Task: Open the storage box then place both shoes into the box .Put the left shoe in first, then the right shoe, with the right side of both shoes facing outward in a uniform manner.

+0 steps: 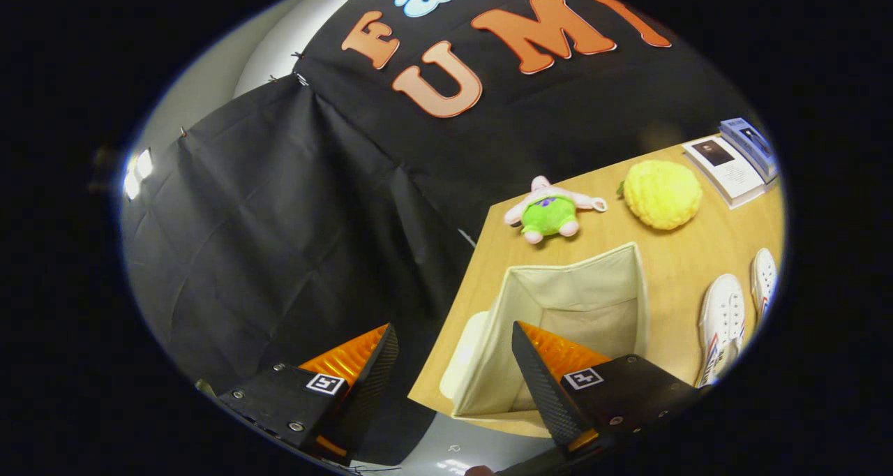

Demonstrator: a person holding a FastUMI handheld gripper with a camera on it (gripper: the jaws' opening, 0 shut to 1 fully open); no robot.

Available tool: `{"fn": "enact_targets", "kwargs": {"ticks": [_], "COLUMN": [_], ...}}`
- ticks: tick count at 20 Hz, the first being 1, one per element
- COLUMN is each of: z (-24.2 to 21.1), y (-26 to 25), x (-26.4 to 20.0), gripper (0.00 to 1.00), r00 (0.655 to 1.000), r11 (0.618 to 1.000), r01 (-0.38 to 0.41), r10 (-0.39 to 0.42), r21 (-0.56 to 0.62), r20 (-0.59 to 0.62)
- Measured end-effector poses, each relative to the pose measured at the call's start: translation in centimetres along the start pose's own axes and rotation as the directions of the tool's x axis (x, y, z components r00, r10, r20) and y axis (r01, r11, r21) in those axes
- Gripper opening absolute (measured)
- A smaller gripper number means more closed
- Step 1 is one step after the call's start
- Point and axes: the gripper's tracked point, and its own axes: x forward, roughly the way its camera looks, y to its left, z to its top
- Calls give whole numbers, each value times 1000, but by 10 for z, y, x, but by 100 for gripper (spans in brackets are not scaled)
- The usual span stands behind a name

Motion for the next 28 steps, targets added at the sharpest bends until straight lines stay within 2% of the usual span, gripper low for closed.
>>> {"fn": "enact_targets", "kwargs": {"ticks": [3, 6, 12, 15, 19, 21, 22, 28], "z": [18, 37, 55, 47, 24, 5, -2, -49], "y": [-55, -96, -180, -214, -260, -284, -294, -333], "x": [-22, -43, -87, -108, -120, -121, -119, -104], "gripper": [98, 98, 98, 98, 98, 95, 90, 70], "r00": [991, 973, 912, 884, 850, 834, 830, 822], "r11": [993, 980, 928, 897, 853, 831, 825, 824], "r01": [122, 196, 370, 440, 521, 552, 558, 553], "r10": [-121, -198, -370, -440, -514, -547, -555, -564], "r21": [-7, 25, 37, 36, -35, -74, -86, -123], "r20": [64, 119, 177, 161, 113, 74, 57, -77]}}
